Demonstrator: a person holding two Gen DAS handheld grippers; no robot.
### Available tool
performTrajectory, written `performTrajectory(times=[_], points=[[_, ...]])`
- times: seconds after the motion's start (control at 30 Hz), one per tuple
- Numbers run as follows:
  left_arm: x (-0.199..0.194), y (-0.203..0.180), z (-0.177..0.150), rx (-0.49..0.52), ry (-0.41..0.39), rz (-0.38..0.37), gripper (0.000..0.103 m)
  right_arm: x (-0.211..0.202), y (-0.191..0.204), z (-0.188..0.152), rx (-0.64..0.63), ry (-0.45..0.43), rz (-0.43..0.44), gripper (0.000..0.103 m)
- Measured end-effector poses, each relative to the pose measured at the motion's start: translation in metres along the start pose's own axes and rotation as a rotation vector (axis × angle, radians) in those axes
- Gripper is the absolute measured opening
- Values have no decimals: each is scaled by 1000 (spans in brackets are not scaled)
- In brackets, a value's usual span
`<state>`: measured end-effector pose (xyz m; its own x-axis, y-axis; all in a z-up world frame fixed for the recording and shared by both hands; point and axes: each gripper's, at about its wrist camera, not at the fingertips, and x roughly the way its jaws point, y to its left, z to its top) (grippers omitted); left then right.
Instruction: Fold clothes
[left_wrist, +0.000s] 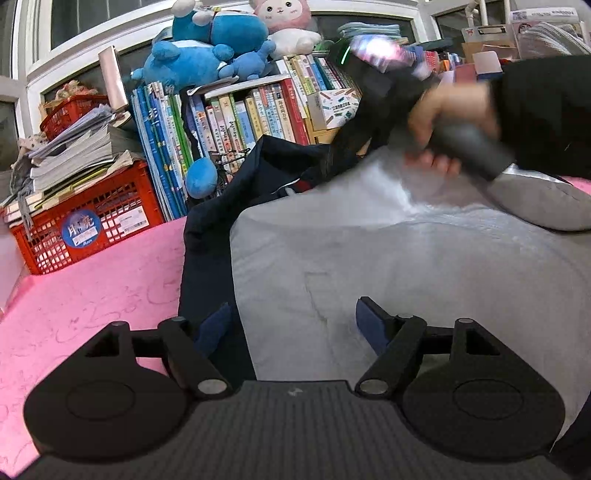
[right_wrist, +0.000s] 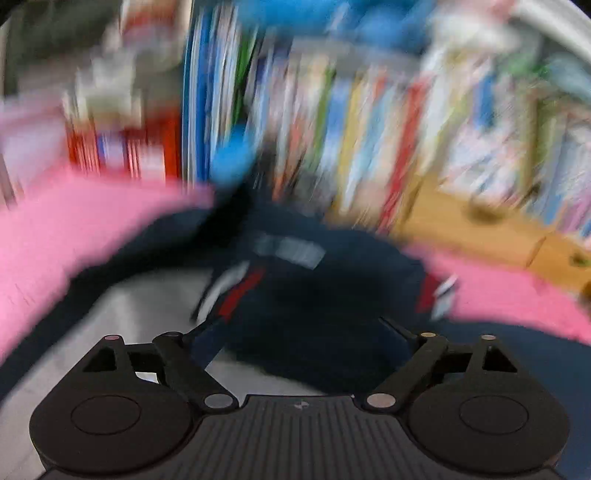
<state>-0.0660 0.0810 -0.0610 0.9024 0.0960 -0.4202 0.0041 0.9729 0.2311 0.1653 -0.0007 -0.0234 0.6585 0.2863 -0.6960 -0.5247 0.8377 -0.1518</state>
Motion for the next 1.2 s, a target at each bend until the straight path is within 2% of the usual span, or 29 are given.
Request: performTrajectory(times=[0.03,0.07,0.1,0.2,0.27,0.3,0.33,0.37,0.4,0.43,0.47,0.5,0.57,0.6,0.67,0.77,0.8,0.87,0.93,1.0,1.07,1.17,1.2], points=[[0,1,0,-9,1,-3,77,1,-2,-1,4,0,-36,51],[0,3,0,-20,1,-10,77,0,-6,-2,11,-8,-73,22],[0,5,0,-31,1,-16,77,-1,-10,-4,18,-17,-110,13],[0,9,2,-51,5,-32,77,-25,-77,-12,151,-59,-282,9],[-1,10,2,-54,4,-39,77,-44,-133,-28,206,-67,-464,8],[-1,10,3,-54,3,-41,77,-53,-160,-39,219,-58,-602,10],[-2,9,3,-53,2,-42,77,-60,-184,-51,218,-28,-777,12],[-2,9,3,-54,2,-44,77,-69,-204,-62,208,4,-922,18],[-3,9,4,-54,0,-45,77,-81,-218,-72,196,26,-1032,21],[-3,10,4,-54,-1,-46,77,-93,-222,-81,193,24,-1078,39],[-3,11,5,-53,-1,-47,77,-104,-221,-87,190,0,-1079,76],[-3,12,6,-52,-1,-47,77,-114,-216,-90,182,-38,-1047,101],[-3,12,7,-55,1,-40,79,-127,-192,-87,163,-134,-960,103],[-4,12,8,-57,3,-29,82,-130,-180,-81,159,-172,-882,103],[-8,14,10,-72,8,-13,85,-135,-155,-74,178,-221,-670,102],[-21,24,14,-113,0,3,86,-118,-118,-56,210,-239,-370,101],[-25,28,16,-129,-5,7,88,-108,-105,-46,208,-233,-299,100],[-31,36,18,-127,-18,-6,93,-92,-80,-29,198,-217,-221,100],[-25,34,15,-92,14,21,94,-77,-57,-11,203,-198,-149,100],[-19,32,9,-85,35,33,95,-56,-52,9,259,-171,-76,101],[-16,36,3,-135,37,11,94,-34,-47,26,326,-130,-8,101],[-21,56,3,-246,51,-51,94,12,-42,53,445,-30,17,101],[-23,63,1,-274,52,-69,94,25,-46,57,541,-27,97,101]])
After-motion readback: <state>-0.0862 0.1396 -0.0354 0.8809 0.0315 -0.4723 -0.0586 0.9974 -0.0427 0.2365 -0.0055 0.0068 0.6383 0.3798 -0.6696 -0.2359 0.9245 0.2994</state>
